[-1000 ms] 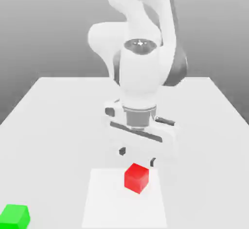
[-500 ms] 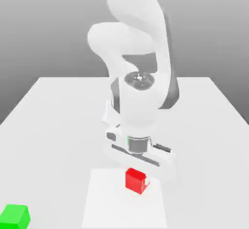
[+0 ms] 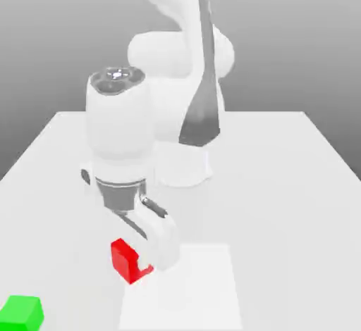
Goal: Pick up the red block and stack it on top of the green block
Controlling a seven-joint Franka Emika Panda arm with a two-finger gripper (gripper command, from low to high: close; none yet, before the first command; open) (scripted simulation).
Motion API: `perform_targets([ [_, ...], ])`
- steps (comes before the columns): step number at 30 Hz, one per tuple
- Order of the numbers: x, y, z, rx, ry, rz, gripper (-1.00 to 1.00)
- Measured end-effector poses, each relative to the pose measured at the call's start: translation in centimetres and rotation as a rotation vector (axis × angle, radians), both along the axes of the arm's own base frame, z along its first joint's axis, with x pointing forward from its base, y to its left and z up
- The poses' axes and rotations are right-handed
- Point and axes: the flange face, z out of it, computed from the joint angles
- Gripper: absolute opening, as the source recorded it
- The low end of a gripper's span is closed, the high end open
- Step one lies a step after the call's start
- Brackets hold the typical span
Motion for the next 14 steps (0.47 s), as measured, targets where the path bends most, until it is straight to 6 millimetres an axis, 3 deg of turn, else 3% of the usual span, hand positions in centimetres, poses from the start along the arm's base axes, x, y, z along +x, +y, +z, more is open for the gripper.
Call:
perform_targets([
  [6,2.0,-11.5,0.9,0.002,-0.001,-0.204,-1.00],
  [9,2.1,-13.0,-2.7,0.002,0.000,-0.228,-1.00],
  [10,2.1,-13.1,-4.2,0.002,0.000,-0.230,1.00],
  [14,2.1,-13.1,-4.2,0.002,0.000,-0.230,1.00],
])
